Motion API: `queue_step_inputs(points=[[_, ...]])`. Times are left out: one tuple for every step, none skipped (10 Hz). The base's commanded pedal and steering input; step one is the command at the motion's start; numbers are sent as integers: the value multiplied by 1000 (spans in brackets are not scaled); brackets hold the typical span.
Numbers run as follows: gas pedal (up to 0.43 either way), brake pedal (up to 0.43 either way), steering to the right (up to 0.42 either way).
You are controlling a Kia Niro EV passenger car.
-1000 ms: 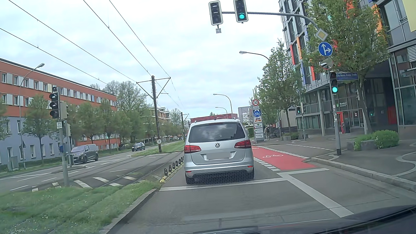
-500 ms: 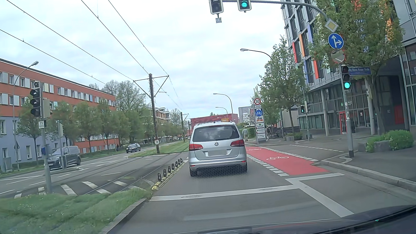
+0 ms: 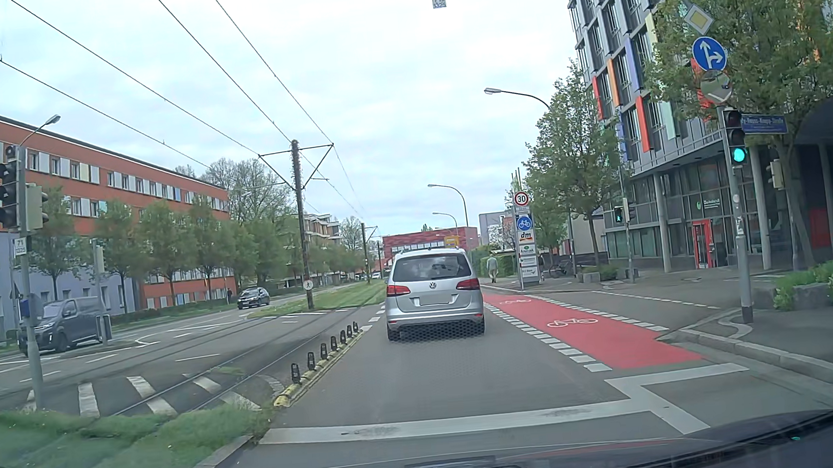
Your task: Follow the waypoints while adhering to traffic rules and regulations
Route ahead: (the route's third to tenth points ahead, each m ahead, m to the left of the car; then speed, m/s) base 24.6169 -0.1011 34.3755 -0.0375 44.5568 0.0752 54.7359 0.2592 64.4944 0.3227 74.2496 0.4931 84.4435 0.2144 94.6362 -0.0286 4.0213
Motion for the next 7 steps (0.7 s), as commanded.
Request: queue_step_inputs(points=[[268, 0, -8], [268, 0, -8], [268, 0, -8], [268, 0, -8], [260, 0, -8], [248, 0, -8], [228, 0, -8]])
